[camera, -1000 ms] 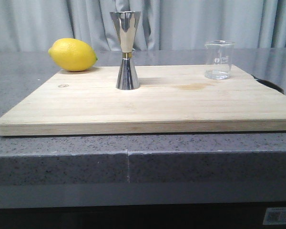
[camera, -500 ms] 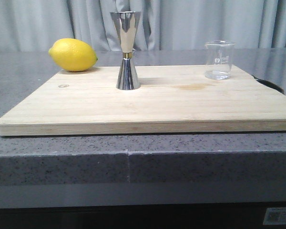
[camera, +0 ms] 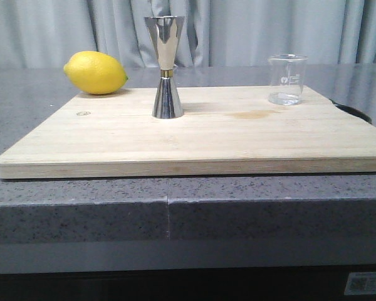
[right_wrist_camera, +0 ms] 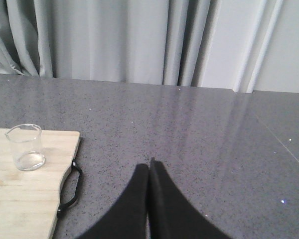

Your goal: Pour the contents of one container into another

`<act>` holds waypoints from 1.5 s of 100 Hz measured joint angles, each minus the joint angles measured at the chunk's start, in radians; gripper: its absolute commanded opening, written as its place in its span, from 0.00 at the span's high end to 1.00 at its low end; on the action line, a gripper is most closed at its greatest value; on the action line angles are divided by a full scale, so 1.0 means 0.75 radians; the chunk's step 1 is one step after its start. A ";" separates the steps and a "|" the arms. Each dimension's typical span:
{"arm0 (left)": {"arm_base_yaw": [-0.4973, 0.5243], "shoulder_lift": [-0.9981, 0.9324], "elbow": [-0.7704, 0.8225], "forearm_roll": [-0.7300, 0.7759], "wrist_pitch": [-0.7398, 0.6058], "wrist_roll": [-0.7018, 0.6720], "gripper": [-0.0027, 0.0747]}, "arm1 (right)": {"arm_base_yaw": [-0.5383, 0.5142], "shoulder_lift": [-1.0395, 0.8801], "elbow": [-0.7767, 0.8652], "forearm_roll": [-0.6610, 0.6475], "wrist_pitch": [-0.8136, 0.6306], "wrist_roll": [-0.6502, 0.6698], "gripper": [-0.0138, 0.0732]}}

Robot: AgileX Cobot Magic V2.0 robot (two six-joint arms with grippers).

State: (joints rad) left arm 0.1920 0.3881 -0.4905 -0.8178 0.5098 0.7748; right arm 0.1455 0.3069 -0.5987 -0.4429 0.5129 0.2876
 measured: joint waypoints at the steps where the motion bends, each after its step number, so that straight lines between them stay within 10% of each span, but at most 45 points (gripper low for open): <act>1: 0.000 -0.009 0.007 0.002 0.000 0.000 0.99 | 0.000 -0.006 0.011 0.000 0.000 -0.002 0.92; 48: 0.000 -0.350 0.332 -0.032 -0.042 0.007 0.99 | 0.000 -0.329 0.279 0.047 0.001 -0.001 0.92; 150: 0.000 -0.372 0.347 -0.104 -0.054 0.007 0.99 | 0.000 -0.360 0.346 0.073 0.003 -0.003 0.92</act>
State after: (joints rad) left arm 0.1920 0.1087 -0.2302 -0.8957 0.4692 0.7802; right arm 0.1455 0.0368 -0.3391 -0.3880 0.5149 0.2853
